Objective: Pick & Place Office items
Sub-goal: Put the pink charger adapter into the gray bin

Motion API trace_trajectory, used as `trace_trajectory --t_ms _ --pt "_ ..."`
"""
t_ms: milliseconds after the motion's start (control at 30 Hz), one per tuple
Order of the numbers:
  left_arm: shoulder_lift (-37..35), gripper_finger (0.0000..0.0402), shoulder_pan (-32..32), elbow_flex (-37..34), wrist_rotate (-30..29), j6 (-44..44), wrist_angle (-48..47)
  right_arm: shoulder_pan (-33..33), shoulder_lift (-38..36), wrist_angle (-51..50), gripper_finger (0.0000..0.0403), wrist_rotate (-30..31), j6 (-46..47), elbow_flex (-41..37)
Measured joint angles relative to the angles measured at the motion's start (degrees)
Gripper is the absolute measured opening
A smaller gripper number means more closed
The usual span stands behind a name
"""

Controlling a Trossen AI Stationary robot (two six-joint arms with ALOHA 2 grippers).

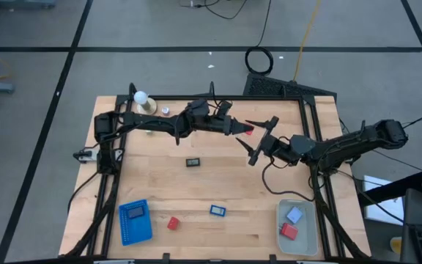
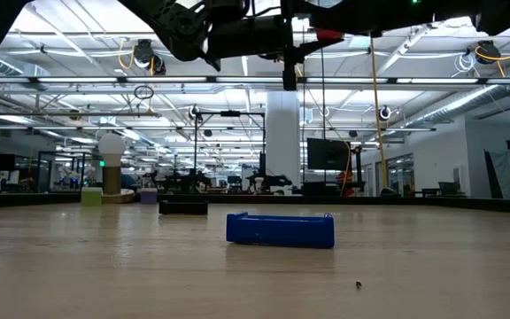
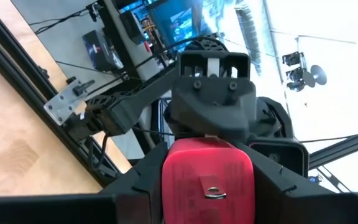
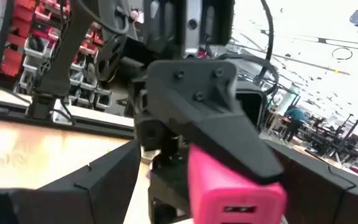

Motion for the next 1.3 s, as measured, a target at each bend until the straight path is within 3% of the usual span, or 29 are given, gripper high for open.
trace_trajectory --t_ms 200,800,1200,1300 --pt "0.0 0.0146 -0.1 0.0 0.5 -0.1 0.1 1.2 -1.4 -0.2 0.0303 5.9 -2.3 0.0" --pt "0.0 0.0146 0.2 -0.1 2.0 -0.3 2.9 3.1 -1.8 0.2 0.0154 5.8 -2.8 0.1" --pt "0.0 0.0148 0.2 -0.1 2.0 -0.2 3.1 3.1 -1.8 0.0 0.0148 5.8 -2.4 0.1" --pt "0.0 0.0196 0.2 -0.1 2.1 0.3 3.3 3.1 -1.8 -0.2 0.0147 5.7 -2.3 0.1"
